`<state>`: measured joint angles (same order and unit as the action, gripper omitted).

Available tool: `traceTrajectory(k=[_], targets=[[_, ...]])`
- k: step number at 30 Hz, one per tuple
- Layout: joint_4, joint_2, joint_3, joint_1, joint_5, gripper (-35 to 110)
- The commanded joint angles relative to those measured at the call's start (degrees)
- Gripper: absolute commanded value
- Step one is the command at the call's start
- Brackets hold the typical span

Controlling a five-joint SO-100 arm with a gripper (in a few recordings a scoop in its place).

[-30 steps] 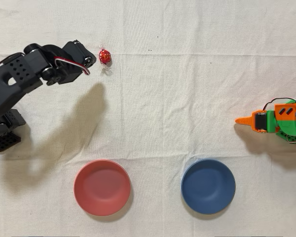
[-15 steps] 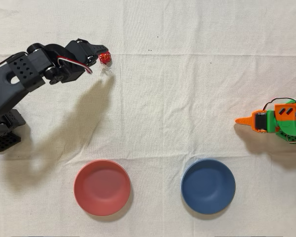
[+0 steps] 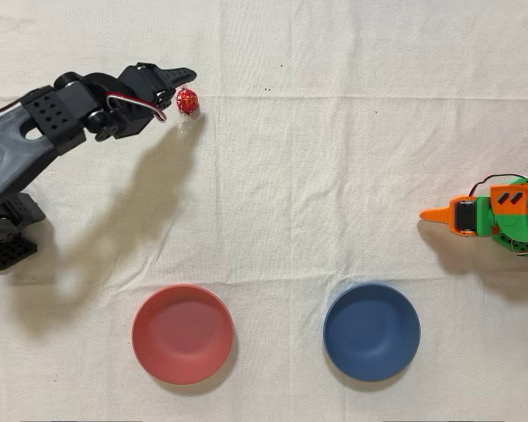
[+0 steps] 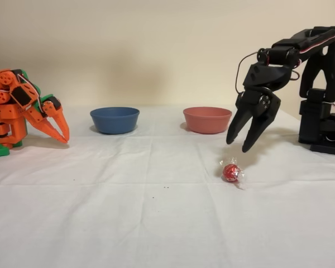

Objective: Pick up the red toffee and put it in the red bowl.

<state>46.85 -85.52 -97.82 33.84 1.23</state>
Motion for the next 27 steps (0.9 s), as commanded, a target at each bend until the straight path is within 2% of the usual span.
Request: traceTrajectory(k=[1, 27], targets=[[-1.1, -0.4, 1.1, 1.5, 0.2, 28], [-11.6, 5.9, -4.2, 1.8, 1.2, 28]])
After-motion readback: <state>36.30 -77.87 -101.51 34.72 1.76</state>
